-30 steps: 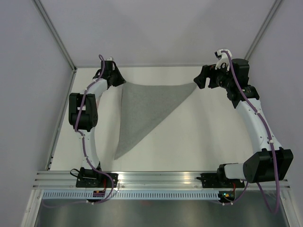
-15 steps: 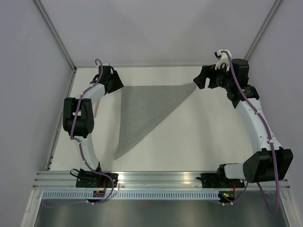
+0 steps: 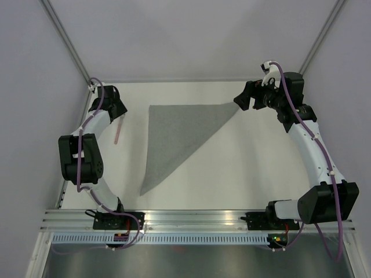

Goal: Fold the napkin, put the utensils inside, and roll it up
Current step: Grab a utensil with the left arm

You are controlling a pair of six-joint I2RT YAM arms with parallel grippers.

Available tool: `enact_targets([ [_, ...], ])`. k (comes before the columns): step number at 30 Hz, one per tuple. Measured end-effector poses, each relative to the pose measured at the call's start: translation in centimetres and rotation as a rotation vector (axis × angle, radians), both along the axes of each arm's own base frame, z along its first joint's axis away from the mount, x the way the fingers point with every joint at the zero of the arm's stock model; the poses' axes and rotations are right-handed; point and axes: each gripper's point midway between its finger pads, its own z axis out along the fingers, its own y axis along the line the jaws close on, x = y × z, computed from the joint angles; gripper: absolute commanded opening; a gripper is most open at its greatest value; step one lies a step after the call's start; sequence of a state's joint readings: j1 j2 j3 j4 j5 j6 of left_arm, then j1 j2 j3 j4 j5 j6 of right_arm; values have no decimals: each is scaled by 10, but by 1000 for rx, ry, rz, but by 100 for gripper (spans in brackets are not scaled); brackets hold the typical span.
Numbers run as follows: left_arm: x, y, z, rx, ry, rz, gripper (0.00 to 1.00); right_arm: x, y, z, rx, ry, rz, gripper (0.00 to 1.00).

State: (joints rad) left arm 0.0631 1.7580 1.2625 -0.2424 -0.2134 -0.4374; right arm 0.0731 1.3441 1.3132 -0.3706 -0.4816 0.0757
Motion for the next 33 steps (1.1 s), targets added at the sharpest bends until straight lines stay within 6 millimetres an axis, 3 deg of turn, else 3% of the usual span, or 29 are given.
enact_targets([
  [12, -10, 9, -65, 97, 245, -74, 66, -2, 4, 0, 23, 12, 13, 91],
  [23, -6, 13, -88, 129, 337, -114, 58, -4, 5, -5, 28, 27, 15, 91],
  [28, -3, 15, -92, 131, 349, -117, 49, -4, 6, -6, 28, 28, 17, 91],
  [33, 1, 15, -94, 130, 348, -122, 31, -4, 6, -6, 29, 29, 20, 91],
])
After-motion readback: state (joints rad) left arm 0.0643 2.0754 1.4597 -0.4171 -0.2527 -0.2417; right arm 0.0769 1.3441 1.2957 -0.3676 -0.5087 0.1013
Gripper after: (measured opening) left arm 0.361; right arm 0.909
